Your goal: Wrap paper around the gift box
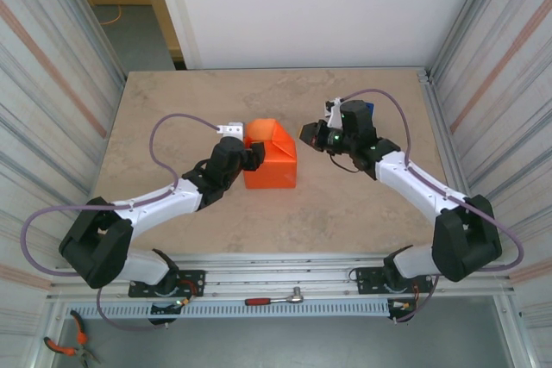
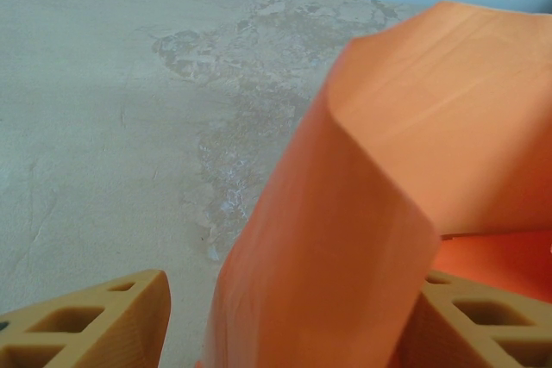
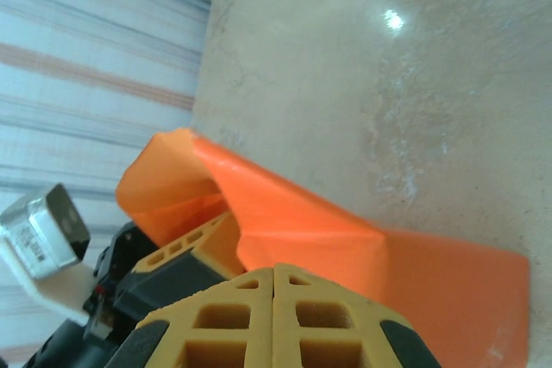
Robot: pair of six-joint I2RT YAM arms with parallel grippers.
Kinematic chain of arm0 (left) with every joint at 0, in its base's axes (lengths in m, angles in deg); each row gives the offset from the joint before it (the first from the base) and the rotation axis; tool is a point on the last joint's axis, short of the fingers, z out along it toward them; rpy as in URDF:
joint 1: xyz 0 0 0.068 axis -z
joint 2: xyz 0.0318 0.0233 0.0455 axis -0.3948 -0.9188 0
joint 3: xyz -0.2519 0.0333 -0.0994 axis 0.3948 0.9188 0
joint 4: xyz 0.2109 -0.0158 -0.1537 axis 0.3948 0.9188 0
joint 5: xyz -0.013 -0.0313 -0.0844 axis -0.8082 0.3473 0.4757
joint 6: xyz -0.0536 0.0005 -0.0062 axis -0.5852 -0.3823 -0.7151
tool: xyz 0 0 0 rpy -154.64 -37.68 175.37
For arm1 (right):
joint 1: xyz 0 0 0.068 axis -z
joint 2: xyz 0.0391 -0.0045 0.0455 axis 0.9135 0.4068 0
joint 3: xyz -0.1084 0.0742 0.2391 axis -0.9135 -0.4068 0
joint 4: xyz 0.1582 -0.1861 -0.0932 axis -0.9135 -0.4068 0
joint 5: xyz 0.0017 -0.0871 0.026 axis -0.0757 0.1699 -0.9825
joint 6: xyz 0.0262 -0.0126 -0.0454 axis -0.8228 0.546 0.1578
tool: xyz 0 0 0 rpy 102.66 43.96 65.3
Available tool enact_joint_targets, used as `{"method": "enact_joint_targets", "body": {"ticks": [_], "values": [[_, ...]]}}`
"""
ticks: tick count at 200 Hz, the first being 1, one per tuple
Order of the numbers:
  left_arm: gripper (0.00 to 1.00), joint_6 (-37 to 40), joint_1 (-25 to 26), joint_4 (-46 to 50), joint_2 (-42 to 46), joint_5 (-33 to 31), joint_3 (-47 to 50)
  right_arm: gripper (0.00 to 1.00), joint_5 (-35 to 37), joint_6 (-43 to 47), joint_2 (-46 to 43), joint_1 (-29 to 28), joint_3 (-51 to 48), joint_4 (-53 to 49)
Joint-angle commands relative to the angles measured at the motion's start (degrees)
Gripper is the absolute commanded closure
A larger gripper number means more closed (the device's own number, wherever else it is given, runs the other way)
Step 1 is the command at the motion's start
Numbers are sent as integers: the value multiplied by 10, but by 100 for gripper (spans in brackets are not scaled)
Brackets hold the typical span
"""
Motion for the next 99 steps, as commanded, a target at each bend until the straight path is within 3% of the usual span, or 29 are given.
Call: {"method": "enact_joint_targets", "body": {"ticks": [1, 99], "values": [[32, 3, 4, 37, -8, -9, -3, 100, -9, -19, 30, 3, 23, 20], [33, 3, 4, 37, -7, -8, -3, 100, -5, -26, 107, -57, 43, 55]]}}
